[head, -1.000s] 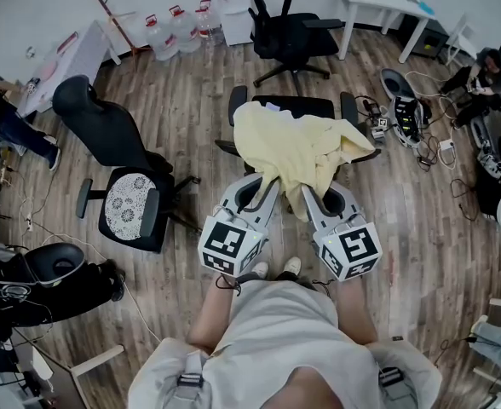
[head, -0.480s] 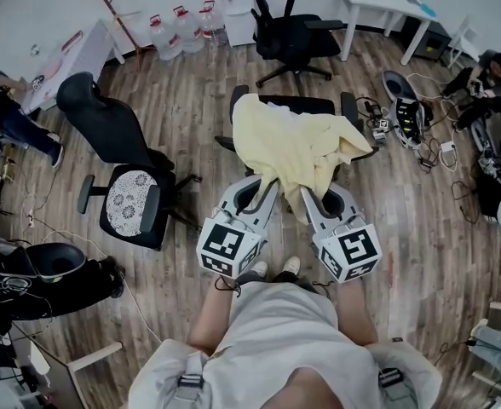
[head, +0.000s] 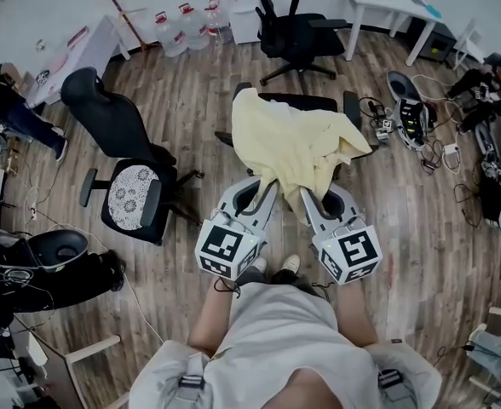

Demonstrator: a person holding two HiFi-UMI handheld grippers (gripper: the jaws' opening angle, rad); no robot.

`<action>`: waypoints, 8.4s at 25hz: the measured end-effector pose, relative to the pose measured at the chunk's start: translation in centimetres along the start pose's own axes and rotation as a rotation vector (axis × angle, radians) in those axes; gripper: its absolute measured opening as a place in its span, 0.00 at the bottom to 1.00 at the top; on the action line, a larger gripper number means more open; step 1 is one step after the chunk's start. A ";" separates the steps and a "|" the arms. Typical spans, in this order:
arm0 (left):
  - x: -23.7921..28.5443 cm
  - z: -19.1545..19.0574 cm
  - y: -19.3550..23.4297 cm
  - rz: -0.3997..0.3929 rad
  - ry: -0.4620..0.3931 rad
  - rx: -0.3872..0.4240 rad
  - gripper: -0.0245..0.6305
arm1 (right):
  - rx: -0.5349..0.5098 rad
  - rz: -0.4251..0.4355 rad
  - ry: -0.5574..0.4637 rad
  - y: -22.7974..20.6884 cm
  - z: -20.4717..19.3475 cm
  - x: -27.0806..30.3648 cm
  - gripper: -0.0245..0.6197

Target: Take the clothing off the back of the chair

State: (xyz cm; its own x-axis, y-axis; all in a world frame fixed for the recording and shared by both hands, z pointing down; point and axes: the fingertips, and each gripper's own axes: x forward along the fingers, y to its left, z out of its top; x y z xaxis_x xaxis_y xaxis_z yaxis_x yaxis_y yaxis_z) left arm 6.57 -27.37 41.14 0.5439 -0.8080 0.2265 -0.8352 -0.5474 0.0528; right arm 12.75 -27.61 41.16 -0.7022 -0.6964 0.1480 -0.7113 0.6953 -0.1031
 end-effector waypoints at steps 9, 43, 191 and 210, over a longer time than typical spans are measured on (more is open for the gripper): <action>-0.5 0.0 -0.4 0.012 -0.011 -0.005 0.13 | -0.005 0.020 -0.002 0.4 0.1 -0.4 0.12; -4.1 0.9 -1.2 -0.094 -0.069 0.020 0.13 | -0.046 -0.058 -0.033 4.3 1.3 -2.0 0.12; -21.8 -0.2 -8.0 -0.223 -0.184 0.017 0.12 | -0.090 -0.128 -0.147 20.6 1.9 -13.0 0.12; -22.0 -0.3 -7.8 -0.229 -0.172 0.006 0.12 | -0.082 -0.131 -0.146 20.5 1.9 -13.1 0.12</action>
State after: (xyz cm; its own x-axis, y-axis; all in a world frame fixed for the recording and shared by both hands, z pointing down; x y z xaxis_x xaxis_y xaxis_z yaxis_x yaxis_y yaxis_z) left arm 1.10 -5.22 36.08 0.7248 -0.6877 0.0412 -0.6885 -0.7210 0.0775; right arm 7.25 -4.58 35.21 -0.6050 -0.7962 0.0105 -0.7962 0.6049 -0.0110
